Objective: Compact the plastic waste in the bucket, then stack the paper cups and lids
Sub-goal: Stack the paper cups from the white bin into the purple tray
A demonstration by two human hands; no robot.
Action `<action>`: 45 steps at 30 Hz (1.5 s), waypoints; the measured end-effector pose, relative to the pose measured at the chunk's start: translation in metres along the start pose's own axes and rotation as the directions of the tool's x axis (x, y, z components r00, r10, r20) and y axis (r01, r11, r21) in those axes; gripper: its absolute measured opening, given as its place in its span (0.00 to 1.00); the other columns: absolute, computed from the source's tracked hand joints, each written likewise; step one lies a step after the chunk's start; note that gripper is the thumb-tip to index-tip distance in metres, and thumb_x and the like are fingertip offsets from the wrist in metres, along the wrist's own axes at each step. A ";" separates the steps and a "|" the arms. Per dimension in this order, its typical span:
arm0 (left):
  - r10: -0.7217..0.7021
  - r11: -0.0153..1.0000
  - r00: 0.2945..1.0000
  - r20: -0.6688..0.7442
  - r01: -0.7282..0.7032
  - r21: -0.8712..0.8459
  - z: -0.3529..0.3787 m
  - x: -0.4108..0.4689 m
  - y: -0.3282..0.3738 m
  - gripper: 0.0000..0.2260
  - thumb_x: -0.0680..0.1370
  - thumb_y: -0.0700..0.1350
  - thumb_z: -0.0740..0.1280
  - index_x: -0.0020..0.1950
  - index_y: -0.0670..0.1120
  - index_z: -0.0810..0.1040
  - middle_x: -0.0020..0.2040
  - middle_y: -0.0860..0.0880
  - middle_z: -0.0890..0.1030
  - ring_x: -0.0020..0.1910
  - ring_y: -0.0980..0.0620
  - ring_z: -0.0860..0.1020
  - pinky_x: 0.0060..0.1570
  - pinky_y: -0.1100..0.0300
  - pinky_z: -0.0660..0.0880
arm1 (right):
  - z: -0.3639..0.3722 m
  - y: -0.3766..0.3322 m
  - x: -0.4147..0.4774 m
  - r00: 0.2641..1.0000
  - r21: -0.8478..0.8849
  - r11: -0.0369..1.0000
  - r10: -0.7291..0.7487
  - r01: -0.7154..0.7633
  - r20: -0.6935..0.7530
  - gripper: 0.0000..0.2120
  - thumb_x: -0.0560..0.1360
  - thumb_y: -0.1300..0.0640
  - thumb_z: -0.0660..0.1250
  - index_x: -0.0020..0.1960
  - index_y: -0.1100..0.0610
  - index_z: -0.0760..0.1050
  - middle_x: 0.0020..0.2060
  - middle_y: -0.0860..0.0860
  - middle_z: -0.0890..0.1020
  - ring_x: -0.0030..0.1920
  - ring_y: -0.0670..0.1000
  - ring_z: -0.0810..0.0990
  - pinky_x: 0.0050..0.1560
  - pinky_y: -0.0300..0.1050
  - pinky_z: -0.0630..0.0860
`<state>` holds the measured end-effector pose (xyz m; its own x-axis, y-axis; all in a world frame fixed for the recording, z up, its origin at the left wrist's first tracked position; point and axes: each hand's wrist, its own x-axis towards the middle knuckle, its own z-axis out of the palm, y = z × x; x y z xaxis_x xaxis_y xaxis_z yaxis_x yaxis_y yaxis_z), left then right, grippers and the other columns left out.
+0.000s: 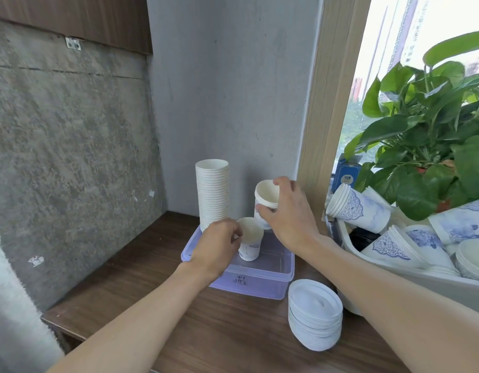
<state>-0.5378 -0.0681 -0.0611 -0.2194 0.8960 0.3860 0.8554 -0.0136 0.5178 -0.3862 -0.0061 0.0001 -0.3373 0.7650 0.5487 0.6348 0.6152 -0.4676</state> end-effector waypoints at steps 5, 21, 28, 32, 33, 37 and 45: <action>-0.034 0.992 0.999 -0.025 0.031 -0.119 -0.001 0.001 -0.007 0.05 0.77 0.40 0.71 0.49 0.46 0.76 0.44 0.49 0.81 0.39 0.54 0.77 0.41 0.60 0.76 | 0.012 -0.006 0.004 0.998 0.109 0.994 -0.029 0.024 0.047 0.26 0.74 0.50 0.70 0.66 0.55 0.64 0.64 0.53 0.71 0.60 0.55 0.71 0.53 0.42 0.67; -0.016 0.973 0.998 -0.061 0.001 -0.232 -0.009 -0.002 -0.004 0.24 0.78 0.42 0.71 0.71 0.51 0.68 0.52 0.51 0.79 0.46 0.54 0.80 0.49 0.60 0.79 | 0.041 0.018 -0.006 0.952 0.163 0.979 0.073 -0.126 0.299 0.30 0.68 0.44 0.75 0.65 0.52 0.68 0.59 0.48 0.73 0.56 0.50 0.74 0.57 0.50 0.75; -0.024 0.990 0.996 -0.082 0.012 -0.140 0.001 -0.002 -0.008 0.15 0.77 0.42 0.70 0.64 0.47 0.80 0.55 0.51 0.81 0.47 0.53 0.79 0.52 0.59 0.76 | 0.046 0.021 -0.010 0.928 0.206 0.959 0.112 -0.195 0.356 0.23 0.69 0.46 0.74 0.60 0.52 0.73 0.53 0.48 0.81 0.53 0.50 0.79 0.52 0.52 0.78; 0.007 0.996 0.997 -0.078 -0.014 -0.088 -0.001 -0.004 -0.012 0.15 0.78 0.42 0.70 0.64 0.45 0.80 0.59 0.51 0.79 0.48 0.54 0.78 0.52 0.64 0.74 | 0.048 0.018 -0.009 0.925 0.205 0.960 0.105 -0.189 0.365 0.22 0.71 0.49 0.73 0.62 0.53 0.73 0.51 0.45 0.79 0.50 0.44 0.76 0.36 0.26 0.66; 0.014 0.997 0.997 -0.073 -0.019 -0.078 -0.002 -0.005 -0.013 0.16 0.77 0.41 0.70 0.65 0.45 0.80 0.59 0.50 0.79 0.48 0.54 0.78 0.53 0.64 0.74 | 0.047 0.018 -0.010 0.927 0.198 0.963 0.101 -0.182 0.360 0.22 0.72 0.49 0.73 0.62 0.53 0.73 0.51 0.45 0.79 0.49 0.43 0.75 0.33 0.24 0.64; 0.024 0.998 0.998 -0.060 -0.027 -0.050 -0.002 -0.008 -0.015 0.18 0.77 0.41 0.70 0.68 0.45 0.78 0.61 0.51 0.78 0.49 0.56 0.75 0.52 0.69 0.69 | 0.047 0.017 -0.011 0.929 0.186 0.969 0.087 -0.163 0.360 0.22 0.72 0.49 0.73 0.63 0.53 0.72 0.56 0.47 0.80 0.49 0.43 0.73 0.32 0.23 0.66; 0.011 1.000 1.000 -0.029 -0.012 -0.028 -0.002 -0.010 -0.014 0.20 0.78 0.42 0.70 0.70 0.45 0.76 0.64 0.50 0.77 0.53 0.52 0.78 0.55 0.65 0.71 | 0.048 0.018 -0.010 0.916 0.155 0.975 0.085 -0.157 0.393 0.27 0.72 0.49 0.73 0.67 0.54 0.69 0.60 0.49 0.79 0.51 0.44 0.73 0.33 0.25 0.64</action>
<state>-0.5483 -0.0784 -0.0704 -0.2233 0.8827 0.4136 0.8446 -0.0366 0.5342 -0.4049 0.0063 -0.0466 -0.5280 0.8276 0.1905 0.5644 0.5096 -0.6495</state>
